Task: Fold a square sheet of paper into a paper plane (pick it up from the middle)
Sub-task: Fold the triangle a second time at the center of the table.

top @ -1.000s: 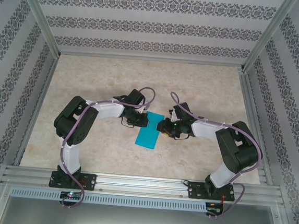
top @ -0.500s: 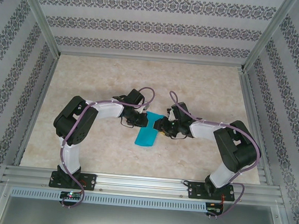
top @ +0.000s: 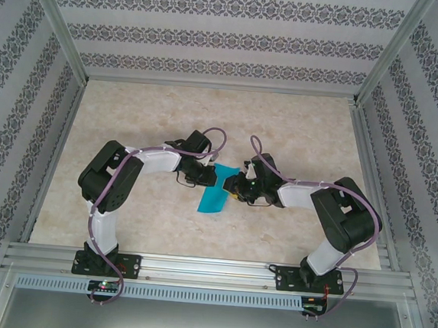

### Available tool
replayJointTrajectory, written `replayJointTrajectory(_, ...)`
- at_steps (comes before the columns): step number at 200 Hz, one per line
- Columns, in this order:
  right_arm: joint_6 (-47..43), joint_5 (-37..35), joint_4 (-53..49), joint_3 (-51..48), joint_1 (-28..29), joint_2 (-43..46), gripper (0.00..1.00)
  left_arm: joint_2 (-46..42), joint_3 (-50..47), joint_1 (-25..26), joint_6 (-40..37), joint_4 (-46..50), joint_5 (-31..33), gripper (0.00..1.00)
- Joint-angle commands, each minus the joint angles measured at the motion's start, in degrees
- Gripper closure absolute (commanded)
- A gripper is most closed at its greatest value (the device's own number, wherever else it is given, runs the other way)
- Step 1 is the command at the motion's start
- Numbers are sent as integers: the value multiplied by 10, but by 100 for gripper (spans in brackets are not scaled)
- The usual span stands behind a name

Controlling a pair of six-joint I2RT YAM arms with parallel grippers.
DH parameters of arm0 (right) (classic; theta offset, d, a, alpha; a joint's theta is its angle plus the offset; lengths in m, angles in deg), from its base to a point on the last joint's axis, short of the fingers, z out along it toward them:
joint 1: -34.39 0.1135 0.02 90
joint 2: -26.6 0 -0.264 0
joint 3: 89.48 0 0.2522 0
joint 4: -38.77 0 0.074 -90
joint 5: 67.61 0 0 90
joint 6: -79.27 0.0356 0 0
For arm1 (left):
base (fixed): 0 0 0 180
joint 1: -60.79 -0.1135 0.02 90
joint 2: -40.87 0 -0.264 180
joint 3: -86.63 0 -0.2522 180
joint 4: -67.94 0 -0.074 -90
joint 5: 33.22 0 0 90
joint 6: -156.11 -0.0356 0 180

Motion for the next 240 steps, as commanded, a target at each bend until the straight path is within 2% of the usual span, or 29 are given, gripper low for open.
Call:
replayJointTrajectory(1,11,12,26,-8,4,-3,77,-2,-15,-4,1,72,18,84)
replayJointTrajectory(66,21,30,57,-15,3,4,90,-51,16,-4,12,79,15,72)
replayJointTrajectory(111,30,49,65,-15,1,28,95,-113,28,-4,9,106,42,58)
replayJointTrajectory(140,44,66,74,-20,-12,53,98,-175,-5,-6,24,104,82,51)
replayJointTrajectory(162,56,86,83,-23,-22,77,100,-246,-66,-8,66,50,108,45)
replayJointTrajectory(240,102,124,116,-17,-57,125,100,-366,-198,-10,228,-112,13,38)
